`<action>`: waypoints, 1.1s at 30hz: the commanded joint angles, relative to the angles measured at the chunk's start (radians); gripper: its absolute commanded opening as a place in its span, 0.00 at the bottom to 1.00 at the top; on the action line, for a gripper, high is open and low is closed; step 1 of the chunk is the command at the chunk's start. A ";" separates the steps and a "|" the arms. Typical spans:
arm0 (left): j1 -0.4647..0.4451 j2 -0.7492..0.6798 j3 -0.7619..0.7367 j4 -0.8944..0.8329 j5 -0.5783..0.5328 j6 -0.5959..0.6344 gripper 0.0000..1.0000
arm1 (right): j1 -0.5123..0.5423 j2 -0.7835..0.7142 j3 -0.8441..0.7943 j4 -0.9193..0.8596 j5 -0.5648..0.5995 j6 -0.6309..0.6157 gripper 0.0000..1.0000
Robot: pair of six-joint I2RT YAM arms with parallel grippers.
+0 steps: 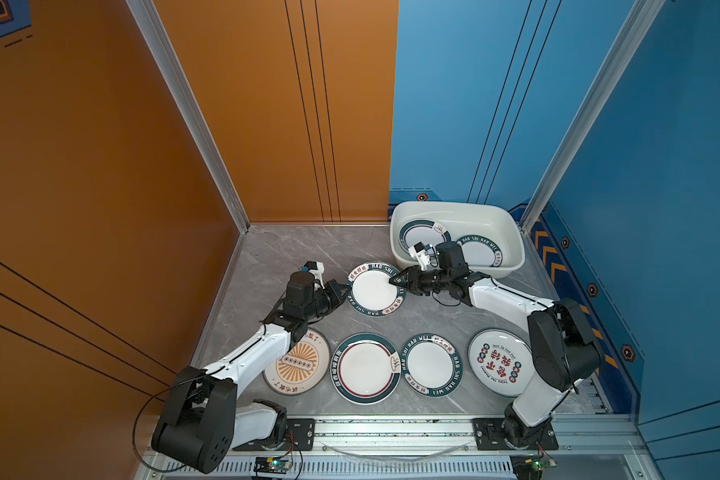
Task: Place the plates into the plastic bin on the countertop
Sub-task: 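Grip the red-lettered plate with both grippers and tilt it upright, then carry the plate into the bin with the right gripper while the left gripper releases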
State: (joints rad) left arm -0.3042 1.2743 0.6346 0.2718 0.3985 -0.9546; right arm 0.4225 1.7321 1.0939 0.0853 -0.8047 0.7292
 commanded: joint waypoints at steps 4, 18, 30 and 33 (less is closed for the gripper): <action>0.011 0.047 0.065 0.015 0.044 0.047 0.00 | 0.020 0.021 0.030 0.059 -0.051 0.036 0.20; 0.027 0.101 0.116 -0.052 0.041 0.103 0.11 | 0.026 0.033 0.057 0.039 -0.070 0.037 0.00; 0.040 -0.006 0.087 -0.152 -0.038 0.142 0.81 | -0.096 -0.014 0.174 -0.179 0.025 -0.027 0.00; 0.051 -0.063 0.067 -0.206 -0.080 0.165 0.98 | -0.158 -0.026 0.221 -0.274 0.088 -0.063 0.00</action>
State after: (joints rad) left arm -0.2642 1.2652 0.7166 0.1303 0.3737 -0.8303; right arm 0.3119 1.7576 1.2564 -0.0811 -0.7803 0.7242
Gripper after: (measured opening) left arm 0.967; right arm 0.089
